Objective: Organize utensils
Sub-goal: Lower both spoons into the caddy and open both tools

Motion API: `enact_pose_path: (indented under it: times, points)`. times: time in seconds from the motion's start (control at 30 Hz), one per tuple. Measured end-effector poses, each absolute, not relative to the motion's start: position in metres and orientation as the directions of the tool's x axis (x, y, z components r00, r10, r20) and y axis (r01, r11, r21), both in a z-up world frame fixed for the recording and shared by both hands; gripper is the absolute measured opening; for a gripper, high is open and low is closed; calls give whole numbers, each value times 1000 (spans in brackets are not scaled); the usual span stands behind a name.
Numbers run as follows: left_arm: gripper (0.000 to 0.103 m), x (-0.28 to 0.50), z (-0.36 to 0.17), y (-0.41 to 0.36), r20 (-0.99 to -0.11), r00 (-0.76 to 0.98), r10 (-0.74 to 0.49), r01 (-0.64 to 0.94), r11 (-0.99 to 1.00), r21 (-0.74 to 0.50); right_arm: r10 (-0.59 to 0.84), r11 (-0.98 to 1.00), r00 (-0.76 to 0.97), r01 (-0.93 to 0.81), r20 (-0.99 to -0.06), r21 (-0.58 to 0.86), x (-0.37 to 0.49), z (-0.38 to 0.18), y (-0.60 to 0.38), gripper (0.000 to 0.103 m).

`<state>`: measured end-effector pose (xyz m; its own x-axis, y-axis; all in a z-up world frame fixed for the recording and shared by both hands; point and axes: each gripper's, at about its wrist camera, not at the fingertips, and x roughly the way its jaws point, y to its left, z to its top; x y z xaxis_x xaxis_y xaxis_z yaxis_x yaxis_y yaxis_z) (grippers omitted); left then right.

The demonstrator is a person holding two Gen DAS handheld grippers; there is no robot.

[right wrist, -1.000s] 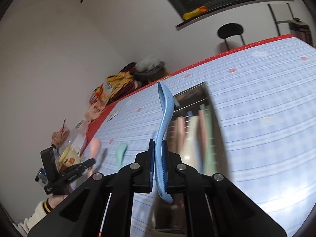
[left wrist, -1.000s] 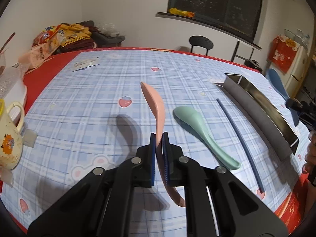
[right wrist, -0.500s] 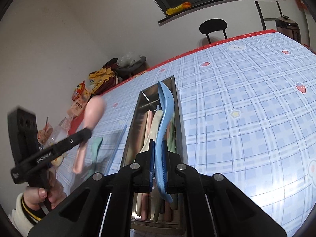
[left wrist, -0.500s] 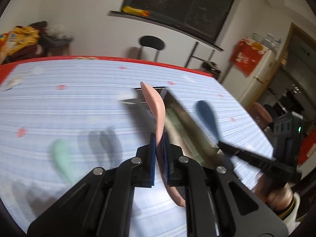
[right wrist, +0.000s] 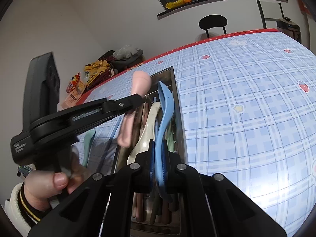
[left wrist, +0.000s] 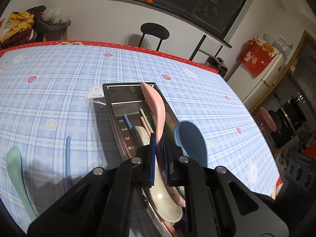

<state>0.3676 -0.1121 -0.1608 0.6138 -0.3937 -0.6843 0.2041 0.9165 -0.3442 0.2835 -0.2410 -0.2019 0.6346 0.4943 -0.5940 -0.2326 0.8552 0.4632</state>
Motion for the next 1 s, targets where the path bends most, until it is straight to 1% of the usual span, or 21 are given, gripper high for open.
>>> enact_pose_path:
  times: [0.1, 0.17, 0.2, 0.23, 0.27, 0.3, 0.33, 0.37, 0.4, 0.43, 0.47, 0.53, 0.57, 0.6, 0.63, 0.73, 0.9, 1.0]
  points:
    - [11, 374, -161, -112, -687, 618, -382, 192, 921, -339, 504, 851, 630, -247, -590, 463, 283, -202, -238, 8]
    - [11, 378, -160, -111, -687, 622, -376, 191, 923, -333, 508, 848, 637, -254, -580, 465, 282, -200, -237, 10]
    - [13, 378, -159, -110, -685, 626, -374, 192, 924, -330, 514, 843, 644, -260, -566, 470, 280, -197, -238, 10]
    - [23, 377, -157, -109, -679, 635, -370, 192, 926, -324, 516, 841, 652, -262, -555, 473, 279, -194, -239, 12]
    - [38, 376, -153, -108, -672, 642, -370, 195, 926, -323, 521, 836, 663, -268, -538, 479, 277, -191, -240, 22]
    - [45, 374, -149, -104, -659, 655, -368, 198, 926, -321, 524, 833, 672, -274, -524, 482, 275, -188, -242, 29]
    - [52, 372, -144, -103, -652, 664, -366, 200, 927, -317, 524, 831, 681, -277, -511, 483, 273, -185, -243, 43]
    - [55, 370, -140, -100, -644, 673, -365, 205, 928, -312, 522, 831, 695, -282, -495, 480, 270, -181, -244, 54]
    - [57, 367, -134, -97, -637, 682, -361, 211, 930, -301, 516, 834, 706, -285, -484, 473, 268, -178, -244, 59]
    - [63, 365, -130, -94, -631, 689, -355, 214, 933, -290, 506, 840, 717, -283, -479, 463, 266, -175, -245, 70]
    - [74, 362, -125, -92, -625, 698, -349, 217, 935, -280, 495, 846, 727, -278, -476, 454, 265, -173, -246, 82]
    - [86, 352, -115, -84, -607, 719, -338, 224, 940, -259, 470, 859, 747, -264, -470, 439, 263, -171, -247, 92]
    - [86, 348, -111, -81, -601, 728, -331, 224, 942, -248, 459, 865, 755, -257, -468, 431, 263, -170, -248, 96]
    - [89, 343, -108, -77, -599, 732, -324, 228, 945, -234, 446, 870, 762, -247, -470, 426, 263, -169, -248, 97]
    - [98, 339, -105, -73, -600, 734, -317, 228, 948, -223, 438, 874, 765, -239, -472, 422, 263, -169, -248, 97]
    - [97, 323, -99, -58, -597, 752, -280, 216, 960, -178, 410, 891, 774, -226, -482, 394, 263, -170, -246, 97]
    - [97, 300, -99, -28, -607, 759, -236, 183, 972, -148, 320, 941, 796, -203, -514, 272, 261, -170, -228, 97]
    - [97, 288, -102, -5, -616, 760, -207, 158, 978, -134, 282, 957, 812, -197, -512, 214, 257, -169, -217, 97]
